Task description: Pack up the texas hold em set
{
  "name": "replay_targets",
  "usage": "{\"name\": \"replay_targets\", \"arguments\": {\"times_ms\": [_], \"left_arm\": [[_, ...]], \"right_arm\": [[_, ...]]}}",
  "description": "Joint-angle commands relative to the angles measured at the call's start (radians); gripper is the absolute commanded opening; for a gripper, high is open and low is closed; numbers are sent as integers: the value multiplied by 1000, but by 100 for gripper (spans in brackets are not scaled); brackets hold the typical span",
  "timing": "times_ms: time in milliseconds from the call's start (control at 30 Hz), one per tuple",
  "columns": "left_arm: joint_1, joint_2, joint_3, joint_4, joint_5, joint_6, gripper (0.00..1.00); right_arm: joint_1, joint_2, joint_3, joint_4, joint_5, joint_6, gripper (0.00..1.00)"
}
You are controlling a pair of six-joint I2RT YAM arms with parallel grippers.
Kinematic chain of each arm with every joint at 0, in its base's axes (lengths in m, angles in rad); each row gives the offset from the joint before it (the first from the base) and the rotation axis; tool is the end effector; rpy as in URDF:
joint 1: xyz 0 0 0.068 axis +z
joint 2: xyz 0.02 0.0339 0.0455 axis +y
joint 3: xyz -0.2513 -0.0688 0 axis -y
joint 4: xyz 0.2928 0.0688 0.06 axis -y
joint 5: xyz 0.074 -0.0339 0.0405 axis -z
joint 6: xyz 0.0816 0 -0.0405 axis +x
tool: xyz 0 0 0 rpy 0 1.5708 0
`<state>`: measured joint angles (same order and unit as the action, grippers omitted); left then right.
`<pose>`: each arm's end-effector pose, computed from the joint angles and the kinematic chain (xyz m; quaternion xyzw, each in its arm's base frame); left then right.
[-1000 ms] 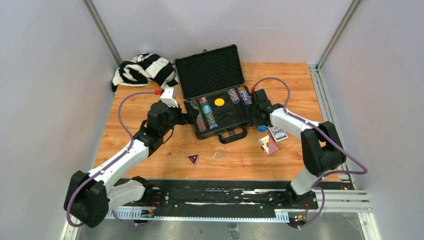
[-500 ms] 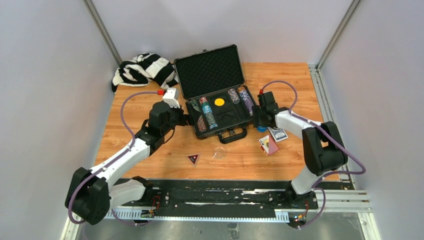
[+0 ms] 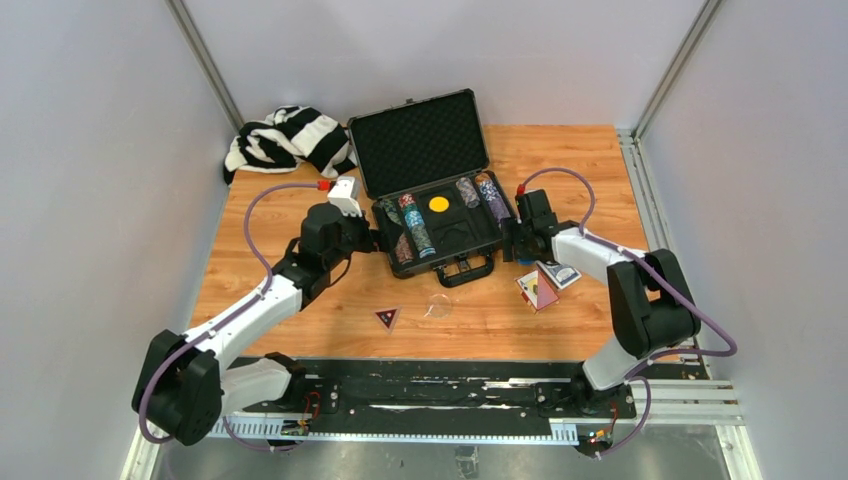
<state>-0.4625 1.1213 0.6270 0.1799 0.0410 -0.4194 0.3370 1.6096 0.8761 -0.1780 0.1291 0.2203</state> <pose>0.3072 -0.1569 0.2056 0.0295 0.8085 -0.2658 0.5243 0.3643 0.1165 0.0907 -0.0342 0.9438 0.0302 0.3274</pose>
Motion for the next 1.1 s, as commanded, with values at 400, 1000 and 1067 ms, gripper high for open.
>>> {"name": "replay_targets", "arguments": {"times_ms": [400,1000,1067], "left_arm": [[-2,-1,-19,43,13,-1,99],[-2,16,-10,42,46,-10,100],[-2,16,-10,43,46,-12,100]], "right_arm": [[16,125,48,-36,29,7,73],[20,119,-39,-39,-52,23,71],[27,111,-54,-38,-51,26,67]]}}
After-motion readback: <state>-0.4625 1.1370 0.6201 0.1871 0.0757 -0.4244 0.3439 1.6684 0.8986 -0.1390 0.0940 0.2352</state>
